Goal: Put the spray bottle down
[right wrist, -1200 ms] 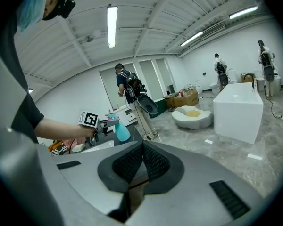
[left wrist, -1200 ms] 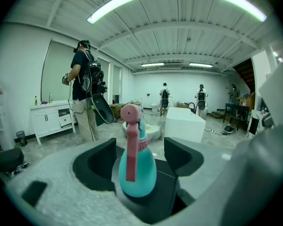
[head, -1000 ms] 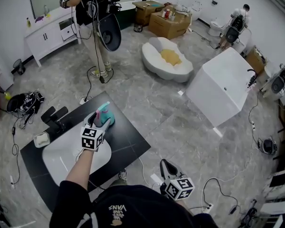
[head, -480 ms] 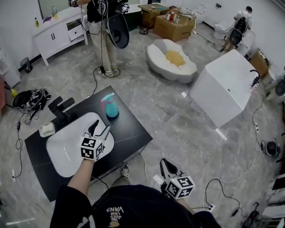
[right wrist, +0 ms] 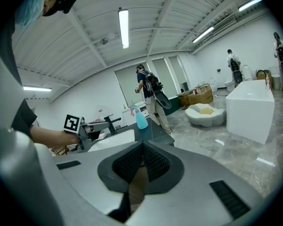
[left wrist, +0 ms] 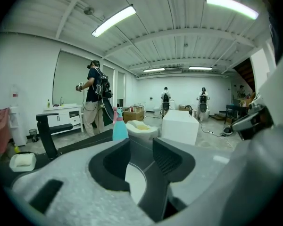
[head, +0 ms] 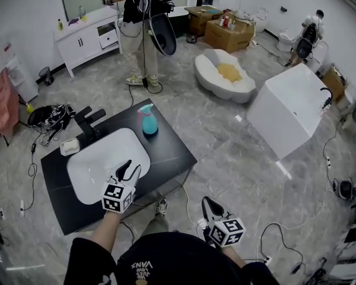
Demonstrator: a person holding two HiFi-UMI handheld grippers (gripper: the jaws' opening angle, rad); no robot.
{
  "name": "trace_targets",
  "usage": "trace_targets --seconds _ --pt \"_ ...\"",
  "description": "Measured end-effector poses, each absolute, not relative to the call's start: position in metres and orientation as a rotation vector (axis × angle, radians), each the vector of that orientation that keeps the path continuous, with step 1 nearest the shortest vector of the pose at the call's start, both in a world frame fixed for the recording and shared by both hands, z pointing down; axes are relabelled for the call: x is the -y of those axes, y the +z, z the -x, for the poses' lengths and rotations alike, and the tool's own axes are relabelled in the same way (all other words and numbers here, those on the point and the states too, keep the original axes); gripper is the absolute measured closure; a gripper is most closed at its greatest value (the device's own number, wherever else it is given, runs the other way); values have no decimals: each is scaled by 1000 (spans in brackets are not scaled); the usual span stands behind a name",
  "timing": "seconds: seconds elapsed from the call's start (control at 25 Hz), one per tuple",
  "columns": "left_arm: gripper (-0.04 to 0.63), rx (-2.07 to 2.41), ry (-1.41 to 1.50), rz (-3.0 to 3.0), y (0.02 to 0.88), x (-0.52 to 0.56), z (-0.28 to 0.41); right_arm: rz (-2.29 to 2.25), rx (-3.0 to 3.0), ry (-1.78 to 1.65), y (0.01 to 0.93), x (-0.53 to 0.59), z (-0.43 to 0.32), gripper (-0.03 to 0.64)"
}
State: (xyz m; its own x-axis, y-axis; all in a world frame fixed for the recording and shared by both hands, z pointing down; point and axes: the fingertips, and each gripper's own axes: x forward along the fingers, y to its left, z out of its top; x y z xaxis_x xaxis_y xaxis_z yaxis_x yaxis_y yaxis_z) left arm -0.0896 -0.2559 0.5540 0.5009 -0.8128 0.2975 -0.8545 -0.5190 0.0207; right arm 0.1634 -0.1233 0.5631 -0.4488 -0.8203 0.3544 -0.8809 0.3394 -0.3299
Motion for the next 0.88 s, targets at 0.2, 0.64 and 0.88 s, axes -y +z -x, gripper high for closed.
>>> trace_targets --seconds 0.2,0.64,0.88 --pt "489 1470 354 -2542 553 208 91 -1543 2491 729 562 103 -160 615" --pt "568 1470 368 -2501 558 118 100 -1477 2537 747 570 62 -140 615" --pt "572 1437 403 -2506 567 79 99 -1441 2535 778 585 46 -131 615"
